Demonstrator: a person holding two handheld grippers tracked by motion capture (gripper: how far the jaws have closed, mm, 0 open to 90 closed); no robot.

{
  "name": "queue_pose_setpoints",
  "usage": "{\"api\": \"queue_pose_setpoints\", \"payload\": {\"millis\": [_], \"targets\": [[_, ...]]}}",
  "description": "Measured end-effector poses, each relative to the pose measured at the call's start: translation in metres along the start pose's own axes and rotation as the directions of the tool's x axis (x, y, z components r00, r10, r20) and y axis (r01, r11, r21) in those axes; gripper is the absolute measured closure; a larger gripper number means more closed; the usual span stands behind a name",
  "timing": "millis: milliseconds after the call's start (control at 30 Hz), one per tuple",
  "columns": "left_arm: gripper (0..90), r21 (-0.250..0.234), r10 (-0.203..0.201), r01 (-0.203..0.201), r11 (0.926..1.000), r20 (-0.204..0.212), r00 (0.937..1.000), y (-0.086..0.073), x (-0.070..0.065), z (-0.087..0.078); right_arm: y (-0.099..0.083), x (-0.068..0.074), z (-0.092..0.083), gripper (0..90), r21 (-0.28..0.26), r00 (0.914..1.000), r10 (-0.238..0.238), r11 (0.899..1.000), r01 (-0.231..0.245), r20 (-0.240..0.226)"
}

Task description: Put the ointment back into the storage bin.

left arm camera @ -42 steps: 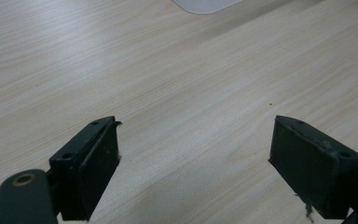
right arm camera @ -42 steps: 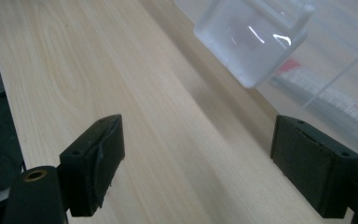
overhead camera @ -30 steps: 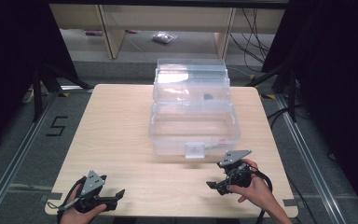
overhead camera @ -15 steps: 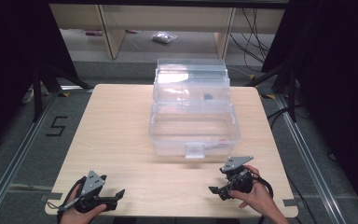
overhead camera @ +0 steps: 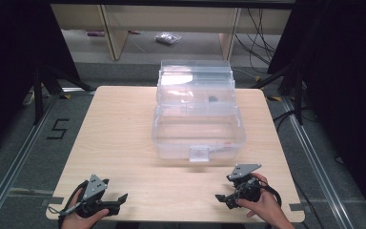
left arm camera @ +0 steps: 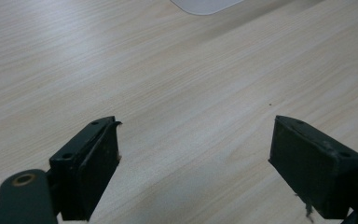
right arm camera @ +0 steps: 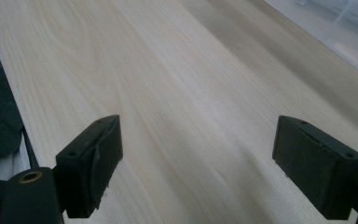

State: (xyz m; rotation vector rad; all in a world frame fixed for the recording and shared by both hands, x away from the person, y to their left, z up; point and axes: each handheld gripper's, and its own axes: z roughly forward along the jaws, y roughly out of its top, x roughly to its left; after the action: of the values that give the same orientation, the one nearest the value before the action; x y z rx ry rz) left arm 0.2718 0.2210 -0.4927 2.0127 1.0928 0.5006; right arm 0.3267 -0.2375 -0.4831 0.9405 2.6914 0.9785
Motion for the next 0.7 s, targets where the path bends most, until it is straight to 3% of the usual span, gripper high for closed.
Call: {"api": "queue_pose_setpoints", "payload": {"millis": [67,100,133,233,267,300,433,500,567,600,633,667,700], "targets": [[15.1,0.014,0.021,-0.021,0.9997,0.002,0.9998,0.000,0.002,-0.001,-0.002,-0.001,0.001,16.8,-0.026,0.9997,-0.023,0.999,0.023,0.005],[15.1,0.015,0.021,-0.021,0.9997,0.002,0.9998,0.000,0.002,-0.001,-0.003,0.000,0.000,16.8,-0.023,0.9999,-0.010,1.000,0.010,-0.003],[15.1,0.011,0.013,-0.013,0.9999,0.000,0.9999,0.000,0.001,-0.001,-0.004,-0.001,0.000,16.8,-0.026,0.9996,-0.027,0.999,0.027,0.002],[15.1,0.004,0.008,-0.008,1.0000,-0.002,1.0000,0.000,0.000,0.000,-0.006,-0.001,-0.001,16.8,-0.019,0.9997,-0.021,1.000,0.021,-0.006],[15.1,-0.005,-0.006,0.006,1.0000,-0.001,1.0000,0.000,-0.001,0.001,-0.007,0.002,-0.004,16.8,0.000,0.9999,0.010,1.000,-0.010,0.009],[15.1,0.000,0.001,-0.001,1.0000,-0.002,1.0000,0.000,0.000,0.000,-0.008,0.000,-0.003,16.7,-0.016,0.9999,-0.015,1.000,0.015,-0.008],[15.1,-0.002,-0.005,0.005,1.0000,0.000,1.0000,0.000,0.000,0.001,-0.012,0.003,-0.005,16.6,-0.015,0.9998,0.014,1.000,-0.014,0.015],[15.1,-0.003,-0.006,0.006,1.0000,0.001,1.0000,0.000,0.000,0.001,-0.013,0.002,-0.005,16.6,-0.032,0.9998,-0.005,0.999,0.006,0.018],[15.1,-0.001,-0.004,0.004,1.0000,0.001,1.0000,0.000,0.000,0.001,-0.015,0.003,-0.008,16.6,-0.009,0.9996,0.022,1.000,-0.022,0.019],[15.1,0.001,-0.004,0.004,1.0000,0.003,1.0000,0.000,0.000,0.001,-0.016,0.003,-0.008,16.6,-0.014,0.9998,0.011,1.000,-0.011,0.014],[15.1,0.016,0.020,-0.020,0.9997,0.001,0.9998,0.000,0.002,0.000,-0.017,0.004,-0.007,16.6,-0.022,0.9998,0.011,1.000,-0.010,0.018],[15.1,0.001,-0.005,0.005,1.0000,0.003,1.0000,0.000,0.000,0.001,-0.018,0.004,-0.006,16.6,-0.021,0.9995,0.007,1.000,-0.006,0.030],[15.1,0.000,-0.004,0.004,1.0000,0.004,1.0000,0.000,0.000,0.001,-0.018,0.005,-0.009,16.6,-0.002,0.9998,0.017,1.000,-0.017,0.013]]}}
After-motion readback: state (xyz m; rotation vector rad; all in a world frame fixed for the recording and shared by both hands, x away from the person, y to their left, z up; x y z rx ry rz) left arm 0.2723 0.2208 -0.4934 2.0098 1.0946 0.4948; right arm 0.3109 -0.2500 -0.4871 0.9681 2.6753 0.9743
